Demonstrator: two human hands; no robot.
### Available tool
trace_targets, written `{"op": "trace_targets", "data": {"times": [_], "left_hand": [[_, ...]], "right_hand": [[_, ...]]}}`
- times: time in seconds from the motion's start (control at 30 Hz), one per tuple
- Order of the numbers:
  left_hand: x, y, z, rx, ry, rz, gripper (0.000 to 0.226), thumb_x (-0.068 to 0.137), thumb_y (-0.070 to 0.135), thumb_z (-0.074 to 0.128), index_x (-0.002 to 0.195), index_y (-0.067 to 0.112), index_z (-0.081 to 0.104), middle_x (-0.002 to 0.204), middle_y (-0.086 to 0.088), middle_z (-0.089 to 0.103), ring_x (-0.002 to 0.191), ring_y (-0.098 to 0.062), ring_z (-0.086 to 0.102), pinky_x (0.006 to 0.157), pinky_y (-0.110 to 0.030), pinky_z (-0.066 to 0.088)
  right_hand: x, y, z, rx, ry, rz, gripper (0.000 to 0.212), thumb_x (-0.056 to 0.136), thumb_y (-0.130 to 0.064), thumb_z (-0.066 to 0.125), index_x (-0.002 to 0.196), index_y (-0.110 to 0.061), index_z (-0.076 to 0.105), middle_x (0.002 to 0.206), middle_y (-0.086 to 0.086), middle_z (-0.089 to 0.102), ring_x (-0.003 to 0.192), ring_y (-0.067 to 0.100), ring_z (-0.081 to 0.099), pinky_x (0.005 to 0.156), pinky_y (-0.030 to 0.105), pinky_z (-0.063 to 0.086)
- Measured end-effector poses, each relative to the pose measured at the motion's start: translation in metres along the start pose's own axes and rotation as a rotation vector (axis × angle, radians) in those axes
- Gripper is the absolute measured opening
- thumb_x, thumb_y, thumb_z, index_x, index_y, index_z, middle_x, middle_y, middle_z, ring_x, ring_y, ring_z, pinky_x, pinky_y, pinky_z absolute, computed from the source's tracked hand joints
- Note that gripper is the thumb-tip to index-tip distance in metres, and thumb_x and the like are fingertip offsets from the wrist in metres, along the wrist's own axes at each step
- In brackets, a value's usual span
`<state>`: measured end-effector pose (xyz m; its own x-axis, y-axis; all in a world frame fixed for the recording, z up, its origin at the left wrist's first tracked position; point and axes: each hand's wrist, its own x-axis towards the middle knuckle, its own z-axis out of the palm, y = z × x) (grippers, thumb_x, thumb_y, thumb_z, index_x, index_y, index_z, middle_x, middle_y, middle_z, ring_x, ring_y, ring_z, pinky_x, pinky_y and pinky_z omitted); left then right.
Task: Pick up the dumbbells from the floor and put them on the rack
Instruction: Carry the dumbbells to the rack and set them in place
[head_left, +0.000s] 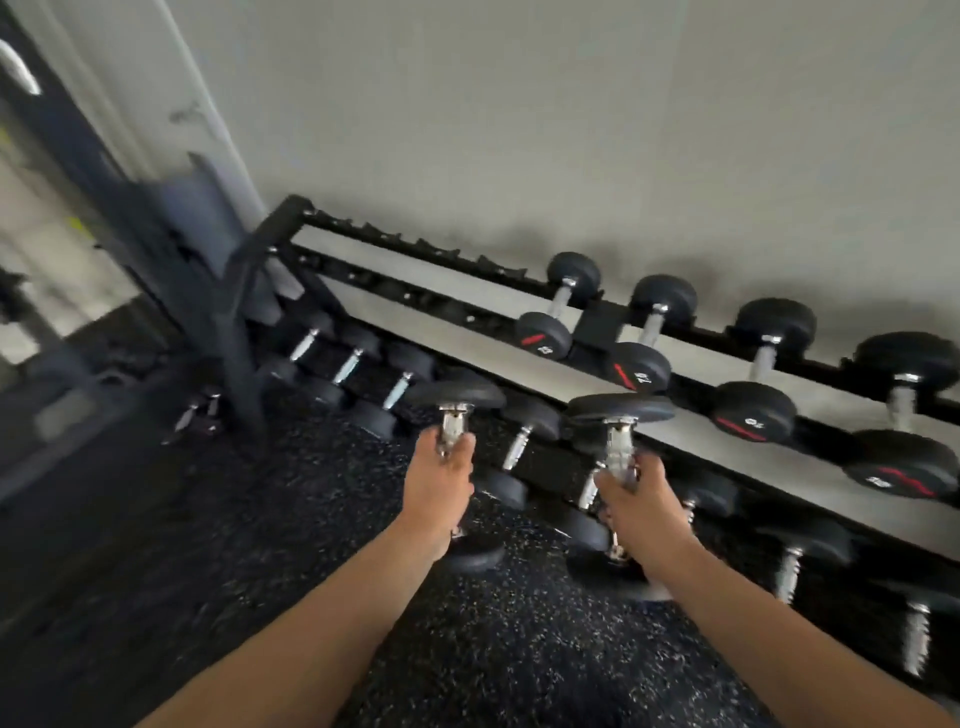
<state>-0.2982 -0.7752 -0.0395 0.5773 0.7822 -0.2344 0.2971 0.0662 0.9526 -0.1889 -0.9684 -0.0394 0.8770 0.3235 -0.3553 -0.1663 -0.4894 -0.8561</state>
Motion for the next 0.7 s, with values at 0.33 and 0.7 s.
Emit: {"op": "trace_targets", "data": {"times": [0.33, 0.7], "left_hand": [[0.096, -0.001, -0.159, -0.111, 0.330, -0.120, 0.009, 0.091, 0.032, 0.059, 0.095, 0.024, 0.056, 0.074, 0.001, 0.060, 0.061, -0.014, 0.055, 0.054, -0.033, 0.048], [0.258, 0.009, -0.250, -0.184, 0.566, -0.241, 0.015, 0.091, 0.033, 0.060, 0.102, 0.024, 0.057, 0.074, -0.003, 0.062, 0.059, -0.014, 0.056, 0.052, -0.029, 0.049]], "right_hand": [[0.056, -0.115, 0.190, 0.051, -0.364, -0.091, 0.026, 0.095, -0.020, 0.058, 0.114, -0.019, 0.042, 0.086, 0.009, 0.062, 0.064, 0.020, 0.056, 0.052, 0.033, 0.045], [0.181, -0.225, 0.361, -0.068, -0.612, -0.149, 0.040, 0.089, -0.016, 0.065, 0.120, -0.023, 0.040, 0.093, 0.002, 0.063, 0.079, 0.020, 0.062, 0.061, 0.034, 0.049]]}}
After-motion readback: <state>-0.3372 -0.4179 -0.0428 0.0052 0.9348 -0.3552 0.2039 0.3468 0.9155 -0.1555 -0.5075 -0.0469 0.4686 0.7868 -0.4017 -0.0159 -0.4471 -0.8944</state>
